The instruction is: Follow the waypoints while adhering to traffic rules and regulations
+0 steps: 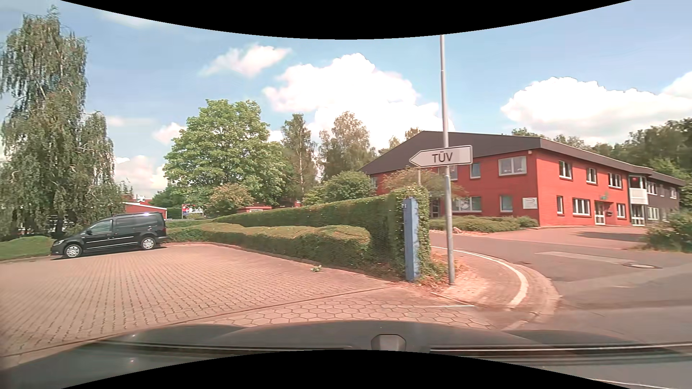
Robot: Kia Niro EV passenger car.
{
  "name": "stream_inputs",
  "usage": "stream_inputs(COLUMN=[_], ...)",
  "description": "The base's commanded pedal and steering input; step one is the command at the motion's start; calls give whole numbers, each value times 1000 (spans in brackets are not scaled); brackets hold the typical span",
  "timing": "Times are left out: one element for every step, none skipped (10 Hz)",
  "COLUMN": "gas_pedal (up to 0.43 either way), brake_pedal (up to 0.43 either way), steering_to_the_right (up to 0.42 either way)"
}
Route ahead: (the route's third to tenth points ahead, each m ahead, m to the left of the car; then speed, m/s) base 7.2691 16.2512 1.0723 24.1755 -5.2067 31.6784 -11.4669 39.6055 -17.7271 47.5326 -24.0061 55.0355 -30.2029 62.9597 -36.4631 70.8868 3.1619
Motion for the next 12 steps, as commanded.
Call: stream_inputs(gas_pedal=[47,28,28,28,28,28,20,0,0,0,0,0], brake_pedal=[0,0,0,0,0,0,0,0,0,0,0,0], steering_to_the_right=[-555,-548,-543,-535,-516,-498,-476,-458,-441,-427,-411,-399])
